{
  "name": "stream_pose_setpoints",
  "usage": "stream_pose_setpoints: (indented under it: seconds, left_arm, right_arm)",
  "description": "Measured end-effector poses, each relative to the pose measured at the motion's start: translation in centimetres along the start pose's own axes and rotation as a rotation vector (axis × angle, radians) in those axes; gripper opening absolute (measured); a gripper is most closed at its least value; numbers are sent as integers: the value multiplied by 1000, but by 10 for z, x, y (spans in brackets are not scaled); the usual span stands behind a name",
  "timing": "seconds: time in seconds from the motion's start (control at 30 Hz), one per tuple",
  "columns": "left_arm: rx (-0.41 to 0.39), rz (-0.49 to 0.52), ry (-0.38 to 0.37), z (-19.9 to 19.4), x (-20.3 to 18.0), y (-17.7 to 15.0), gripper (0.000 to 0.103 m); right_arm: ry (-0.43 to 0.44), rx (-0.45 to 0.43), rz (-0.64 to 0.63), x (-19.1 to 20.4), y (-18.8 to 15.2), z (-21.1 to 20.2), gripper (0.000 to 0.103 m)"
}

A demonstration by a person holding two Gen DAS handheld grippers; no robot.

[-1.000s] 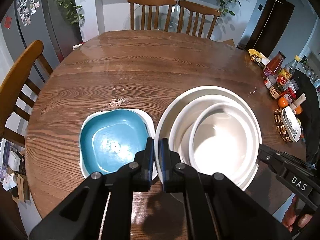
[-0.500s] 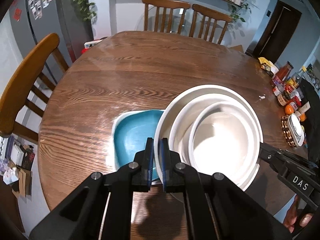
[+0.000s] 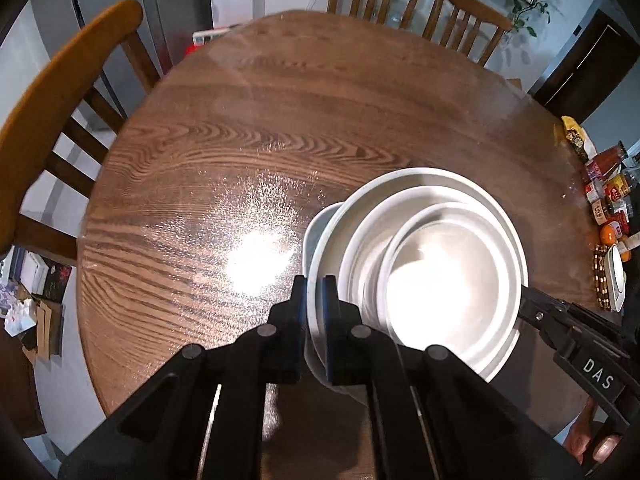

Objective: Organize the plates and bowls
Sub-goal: 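Lift the nested bowls and carry them over the teal plate, then lower the nested bowls onto the teal plate and open both grippers, then pull both grippers back from the stack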

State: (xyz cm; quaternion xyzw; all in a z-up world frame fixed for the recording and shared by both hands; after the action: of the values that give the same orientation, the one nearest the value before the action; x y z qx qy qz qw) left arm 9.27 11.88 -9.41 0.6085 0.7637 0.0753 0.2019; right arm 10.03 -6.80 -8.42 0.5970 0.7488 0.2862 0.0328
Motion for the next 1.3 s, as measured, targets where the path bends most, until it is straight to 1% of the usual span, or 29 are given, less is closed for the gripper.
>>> stream_pose_setpoints:
  seconds: [0.13,0.17,0.23,0.33,0.4,0.5,0.57,0.63,0.7,0.8,0.87,0.9,0.93,0.97,1.0,1.1,1.17,1.23,1.3]
  left_arm:
    - [29,11,8,13,-1,3,3]
    - [21,15,5,13,-1,5,3]
    - [28,23,4,13,-3,8,3]
    - [29,39,5,13,-4,10,3]
    - [29,45,-1,15,-2,14,4]
    - [32,48,0,15,3,16,19]
    - [18,37,11,13,8,19,46]
    - [-7,24,10,10,15,22,59]
    - [-32,15,-8,3,19,26,63]
    - [-61,29,-25,-12,22,24,75]
    - [-91,61,-34,-25,22,18,82]
    - [-104,80,-36,-29,22,13,84]
    - [-115,99,-35,-34,22,8,90]
    - [-128,122,-34,-40,23,2,96]
    - [-139,142,-33,-43,22,-3,100]
    - [-150,200,-12,-47,26,-21,102]
    - [-150,232,0,-45,28,-30,102]
    - [-147,255,-7,-44,33,-38,102]
    - [-141,270,-21,-41,35,-39,102]
  right_arm:
    - [-6,30,37,-4,3,15,10]
    - [-8,29,41,-5,3,16,10]
    - [-10,23,48,-5,5,15,10]
    - [-22,36,57,-6,8,17,10]
    - [-22,31,74,-8,8,18,10]
    - [-35,25,97,-11,8,17,10]
    - [-53,5,115,-15,8,11,10]
    - [-67,-23,125,-19,10,2,10]
    - [-45,-61,135,-20,12,-9,11]
    - [-73,-108,101,-10,12,-26,18]
    - [-81,-131,58,1,7,-37,27]
    - [-87,-134,24,9,1,-42,37]
    - [-93,-133,1,15,-2,-44,46]
    - [-104,-133,-35,23,-8,-47,48]
    - [-115,-132,-61,29,-14,-49,51]
    - [-149,-136,-110,39,-33,-53,60]
    - [-187,-142,-129,41,-46,-55,62]
    - [-227,-153,-158,44,-58,-53,73]
    - [-251,-147,-189,48,-68,-49,77]
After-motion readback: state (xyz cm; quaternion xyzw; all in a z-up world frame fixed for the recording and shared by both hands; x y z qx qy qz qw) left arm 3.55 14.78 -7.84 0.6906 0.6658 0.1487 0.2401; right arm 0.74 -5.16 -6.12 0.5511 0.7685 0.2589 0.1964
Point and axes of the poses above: each gripper's, at about its wrist camera, not at the fingertips, and z roughly the way its jaws point, x to its left, y to its top, the point moved 2 cm from there along z, roughly the way its jaws point, and after that the axes turned 12 degrees about -z, right-handed, at the moved point
